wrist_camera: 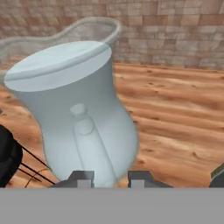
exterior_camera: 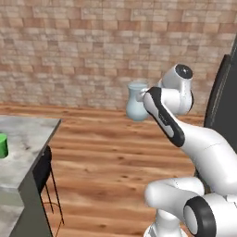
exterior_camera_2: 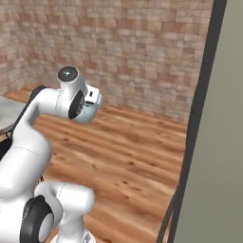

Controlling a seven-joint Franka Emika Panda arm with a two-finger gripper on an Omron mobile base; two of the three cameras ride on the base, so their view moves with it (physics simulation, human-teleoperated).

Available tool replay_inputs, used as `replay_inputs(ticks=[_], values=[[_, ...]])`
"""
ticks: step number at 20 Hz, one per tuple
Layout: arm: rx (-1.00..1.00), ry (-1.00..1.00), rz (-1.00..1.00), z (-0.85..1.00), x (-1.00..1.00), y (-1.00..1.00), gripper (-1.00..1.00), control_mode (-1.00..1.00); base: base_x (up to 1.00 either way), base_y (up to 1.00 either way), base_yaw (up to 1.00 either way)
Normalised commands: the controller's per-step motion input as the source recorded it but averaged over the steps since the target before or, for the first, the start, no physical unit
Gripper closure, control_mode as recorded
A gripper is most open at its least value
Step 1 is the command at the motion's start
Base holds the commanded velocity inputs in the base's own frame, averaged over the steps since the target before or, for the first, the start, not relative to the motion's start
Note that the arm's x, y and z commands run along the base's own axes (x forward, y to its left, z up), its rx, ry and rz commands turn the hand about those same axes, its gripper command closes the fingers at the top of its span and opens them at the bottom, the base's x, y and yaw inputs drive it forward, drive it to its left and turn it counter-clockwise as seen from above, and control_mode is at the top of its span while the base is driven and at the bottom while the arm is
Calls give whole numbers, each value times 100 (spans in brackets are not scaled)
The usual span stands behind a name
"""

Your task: Place the pitcher and cup on the dining counter for serving.

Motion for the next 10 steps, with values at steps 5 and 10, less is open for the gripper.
replay_inputs(ticks=[5,10], values=[[0,0,0,0,0,0,100,100,100,-12,18],[0,0,0,0,0,0,100,100,100,-3,36]])
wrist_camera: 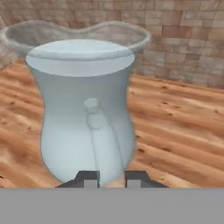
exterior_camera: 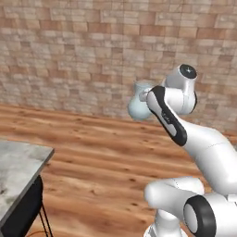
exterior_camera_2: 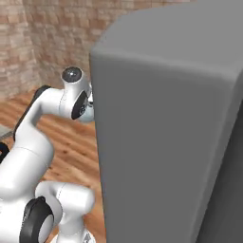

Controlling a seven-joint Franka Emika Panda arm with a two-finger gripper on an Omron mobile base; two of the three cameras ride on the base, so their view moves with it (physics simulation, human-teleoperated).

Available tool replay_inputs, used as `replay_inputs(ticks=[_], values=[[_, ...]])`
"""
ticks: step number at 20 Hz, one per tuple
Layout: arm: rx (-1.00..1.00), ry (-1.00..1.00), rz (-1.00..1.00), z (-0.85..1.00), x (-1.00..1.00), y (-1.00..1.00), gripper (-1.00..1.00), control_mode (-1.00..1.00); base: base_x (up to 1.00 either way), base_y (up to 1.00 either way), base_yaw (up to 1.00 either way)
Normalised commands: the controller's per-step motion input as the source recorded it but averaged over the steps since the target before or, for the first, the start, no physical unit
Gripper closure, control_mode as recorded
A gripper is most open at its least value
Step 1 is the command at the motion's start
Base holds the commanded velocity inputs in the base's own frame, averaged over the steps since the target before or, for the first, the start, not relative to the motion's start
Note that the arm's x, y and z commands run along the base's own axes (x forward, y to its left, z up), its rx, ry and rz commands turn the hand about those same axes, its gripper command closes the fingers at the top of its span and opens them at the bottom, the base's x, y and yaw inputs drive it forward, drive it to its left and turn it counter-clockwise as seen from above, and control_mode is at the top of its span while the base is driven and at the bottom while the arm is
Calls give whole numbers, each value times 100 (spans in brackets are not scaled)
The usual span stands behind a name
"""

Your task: Place the pitcher and cup on the dining counter for serving.

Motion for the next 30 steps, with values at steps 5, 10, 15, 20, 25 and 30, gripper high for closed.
replay_inputs(ticks=[5,10,15,20,25,30], values=[[0,0,0,0,0,0,100,100,100,-1,45],[0,0,0,0,0,0,100,100,100,-21,51],[0,0,0,0,0,0,100,100,100,-17,58],[0,0,0,0,0,0,100,100,100,-30,62],[0,0,0,0,0,0,100,100,100,-45,68],[0,0,0,0,0,0,100,100,92,-30,78]])
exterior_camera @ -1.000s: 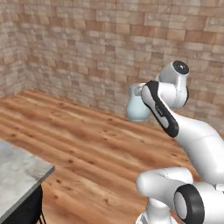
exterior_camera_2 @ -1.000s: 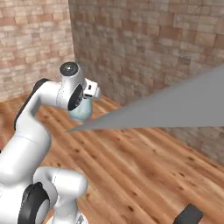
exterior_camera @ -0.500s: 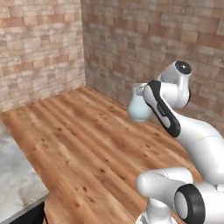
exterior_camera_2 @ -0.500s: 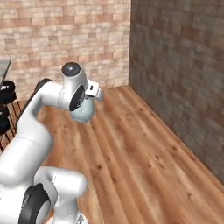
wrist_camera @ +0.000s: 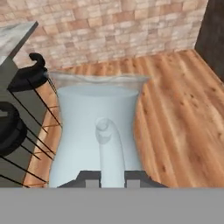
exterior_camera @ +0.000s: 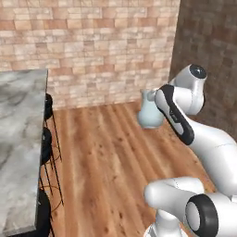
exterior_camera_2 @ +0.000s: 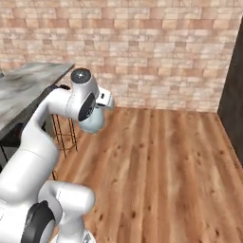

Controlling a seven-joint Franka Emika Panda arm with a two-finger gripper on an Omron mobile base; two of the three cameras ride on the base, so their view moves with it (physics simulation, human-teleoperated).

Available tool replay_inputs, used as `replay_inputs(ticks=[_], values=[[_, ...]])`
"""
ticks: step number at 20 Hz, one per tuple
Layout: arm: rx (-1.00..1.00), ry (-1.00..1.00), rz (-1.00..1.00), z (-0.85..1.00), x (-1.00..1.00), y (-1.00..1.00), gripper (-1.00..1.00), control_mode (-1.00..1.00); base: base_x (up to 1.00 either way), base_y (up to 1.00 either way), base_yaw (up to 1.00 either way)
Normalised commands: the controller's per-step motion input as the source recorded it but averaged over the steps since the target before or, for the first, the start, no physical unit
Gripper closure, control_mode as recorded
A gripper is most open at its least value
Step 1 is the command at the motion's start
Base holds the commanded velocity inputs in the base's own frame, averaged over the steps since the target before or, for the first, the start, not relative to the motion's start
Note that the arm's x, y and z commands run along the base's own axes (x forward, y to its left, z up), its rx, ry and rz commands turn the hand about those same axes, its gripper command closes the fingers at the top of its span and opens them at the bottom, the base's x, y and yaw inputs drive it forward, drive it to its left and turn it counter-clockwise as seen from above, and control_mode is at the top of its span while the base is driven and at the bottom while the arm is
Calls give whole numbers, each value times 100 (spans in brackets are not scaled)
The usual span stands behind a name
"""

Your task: Place the pitcher and cup on the dining counter for serving.

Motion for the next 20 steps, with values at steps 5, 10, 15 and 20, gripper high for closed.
replay_inputs(ticks=[5,10,15,20], values=[[0,0,0,0,0,0,100,100,83,-26,81],[0,0,0,0,0,0,100,100,69,-28,82],[0,0,0,0,0,0,100,100,48,-46,82],[0,0,0,0,0,0,100,100,27,-62,80]])
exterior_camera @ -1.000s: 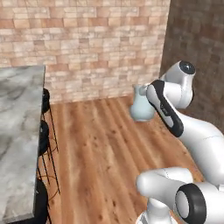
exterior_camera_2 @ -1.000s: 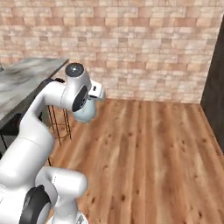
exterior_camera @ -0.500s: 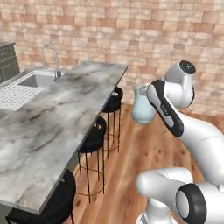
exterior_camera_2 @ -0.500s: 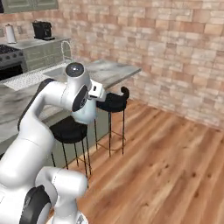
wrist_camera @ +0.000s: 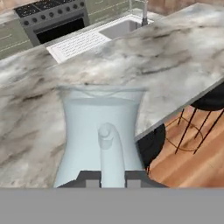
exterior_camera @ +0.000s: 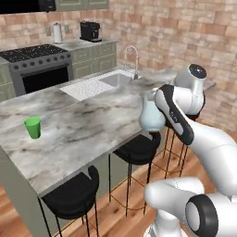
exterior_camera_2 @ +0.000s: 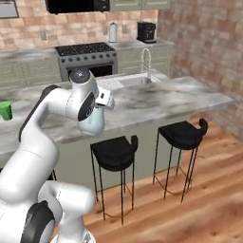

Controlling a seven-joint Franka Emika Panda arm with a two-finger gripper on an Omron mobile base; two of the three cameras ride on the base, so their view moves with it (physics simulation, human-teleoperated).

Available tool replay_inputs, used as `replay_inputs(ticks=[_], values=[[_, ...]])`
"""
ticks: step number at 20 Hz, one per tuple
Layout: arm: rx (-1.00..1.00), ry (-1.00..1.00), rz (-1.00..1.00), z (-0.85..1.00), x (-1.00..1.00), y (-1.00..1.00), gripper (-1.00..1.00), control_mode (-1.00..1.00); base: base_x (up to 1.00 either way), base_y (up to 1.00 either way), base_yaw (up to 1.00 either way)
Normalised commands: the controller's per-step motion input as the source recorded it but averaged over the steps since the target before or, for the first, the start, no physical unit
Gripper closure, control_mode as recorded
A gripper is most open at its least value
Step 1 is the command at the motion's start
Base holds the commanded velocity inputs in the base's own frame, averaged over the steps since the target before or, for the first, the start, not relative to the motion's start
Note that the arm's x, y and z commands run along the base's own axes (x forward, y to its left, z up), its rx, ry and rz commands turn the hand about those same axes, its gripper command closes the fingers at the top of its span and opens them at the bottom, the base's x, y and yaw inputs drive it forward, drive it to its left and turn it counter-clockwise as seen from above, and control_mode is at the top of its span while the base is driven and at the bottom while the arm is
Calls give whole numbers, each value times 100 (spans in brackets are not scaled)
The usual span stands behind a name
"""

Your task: Place the pitcher and cup on the dining counter for serving.

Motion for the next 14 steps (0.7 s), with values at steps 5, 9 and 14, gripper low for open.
replay_inputs(ticks=[5,9,14], values=[[0,0,0,0,0,0,100,100,10,-34,70],[0,-13,27,2,1,-6,100,-100,4,-7,29],[0,-27,51,12,15,-11,100,-100,0,0,0]])
